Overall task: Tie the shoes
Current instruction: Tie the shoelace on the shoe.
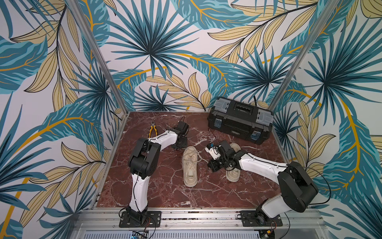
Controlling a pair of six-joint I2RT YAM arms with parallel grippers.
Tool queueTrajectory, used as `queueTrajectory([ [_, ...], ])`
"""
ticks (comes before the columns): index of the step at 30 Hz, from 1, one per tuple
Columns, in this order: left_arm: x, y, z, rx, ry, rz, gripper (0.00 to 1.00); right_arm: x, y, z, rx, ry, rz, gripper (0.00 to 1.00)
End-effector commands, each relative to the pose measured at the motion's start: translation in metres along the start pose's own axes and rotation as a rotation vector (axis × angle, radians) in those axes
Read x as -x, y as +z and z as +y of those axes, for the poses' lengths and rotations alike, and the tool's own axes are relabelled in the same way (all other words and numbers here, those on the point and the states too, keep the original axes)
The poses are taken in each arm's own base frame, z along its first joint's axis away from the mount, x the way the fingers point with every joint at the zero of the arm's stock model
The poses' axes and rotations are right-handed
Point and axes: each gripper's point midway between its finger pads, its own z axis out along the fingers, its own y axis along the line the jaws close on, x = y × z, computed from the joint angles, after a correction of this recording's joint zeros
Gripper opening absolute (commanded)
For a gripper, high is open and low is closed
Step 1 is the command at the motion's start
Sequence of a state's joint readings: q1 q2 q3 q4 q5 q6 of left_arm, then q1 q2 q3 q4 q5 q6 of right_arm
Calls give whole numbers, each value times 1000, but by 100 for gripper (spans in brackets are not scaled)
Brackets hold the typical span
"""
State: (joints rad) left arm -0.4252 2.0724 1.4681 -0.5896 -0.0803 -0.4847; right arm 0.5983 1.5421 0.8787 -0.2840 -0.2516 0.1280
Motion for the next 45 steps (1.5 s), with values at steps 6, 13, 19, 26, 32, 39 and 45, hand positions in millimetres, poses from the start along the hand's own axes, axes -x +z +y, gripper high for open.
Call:
queueTrajectory([
  [6,29,-57,11,-4,-14,-145,0,41,-47,-19,-200,-24,-126,0],
  [13,33,-138,53,22,-90,-321,0,60,-84,-38,-364,-11,-204,0],
  [19,8,-170,87,50,-156,-382,0,50,-101,-65,-536,28,-182,0],
  [26,-29,-159,122,118,-224,-351,0,21,-107,-99,-700,132,-118,0],
  [32,-62,-138,150,166,-285,-295,0,-7,-113,-125,-790,221,-66,0],
  [39,-86,-114,182,193,-365,-241,0,-27,-121,-148,-867,299,-12,0],
  [45,-89,-96,193,192,-388,-197,0,-37,-122,-158,-908,315,34,0],
])
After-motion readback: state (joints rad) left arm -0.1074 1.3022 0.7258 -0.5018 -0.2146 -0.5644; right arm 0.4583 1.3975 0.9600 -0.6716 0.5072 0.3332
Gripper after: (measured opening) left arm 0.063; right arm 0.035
